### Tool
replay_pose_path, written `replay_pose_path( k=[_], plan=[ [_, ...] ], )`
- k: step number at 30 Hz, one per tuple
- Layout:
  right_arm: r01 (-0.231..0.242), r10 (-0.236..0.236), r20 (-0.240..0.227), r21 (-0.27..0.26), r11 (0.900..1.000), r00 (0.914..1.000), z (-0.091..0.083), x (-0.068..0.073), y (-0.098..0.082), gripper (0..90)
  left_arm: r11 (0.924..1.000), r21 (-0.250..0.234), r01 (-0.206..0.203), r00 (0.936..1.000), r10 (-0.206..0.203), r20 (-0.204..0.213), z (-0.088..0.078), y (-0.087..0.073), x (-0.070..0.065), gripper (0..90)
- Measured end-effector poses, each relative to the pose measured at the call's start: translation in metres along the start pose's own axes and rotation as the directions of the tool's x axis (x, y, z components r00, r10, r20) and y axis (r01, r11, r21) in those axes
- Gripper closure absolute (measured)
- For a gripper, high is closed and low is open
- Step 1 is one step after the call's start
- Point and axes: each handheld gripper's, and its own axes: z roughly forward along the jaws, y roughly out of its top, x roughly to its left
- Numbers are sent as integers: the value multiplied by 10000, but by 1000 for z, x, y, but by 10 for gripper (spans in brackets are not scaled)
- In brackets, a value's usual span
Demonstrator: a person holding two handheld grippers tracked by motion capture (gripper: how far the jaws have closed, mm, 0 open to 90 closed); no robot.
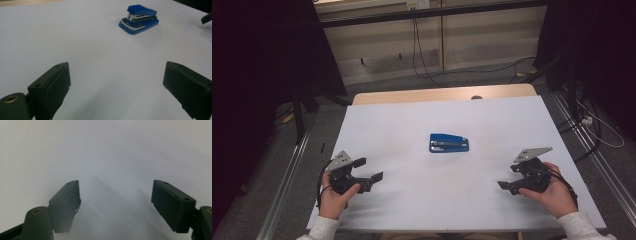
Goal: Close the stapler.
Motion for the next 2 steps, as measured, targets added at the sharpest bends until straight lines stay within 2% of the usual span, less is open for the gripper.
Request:
replay_pose_path(
  k=[2],
  plan=[
    [52, -52, -23, 27, 10000, 10000, 1, 0, 0, 229, 10000, 40, -31, 10000, 31, 16, 0, 0, 0, 76]
  ],
)
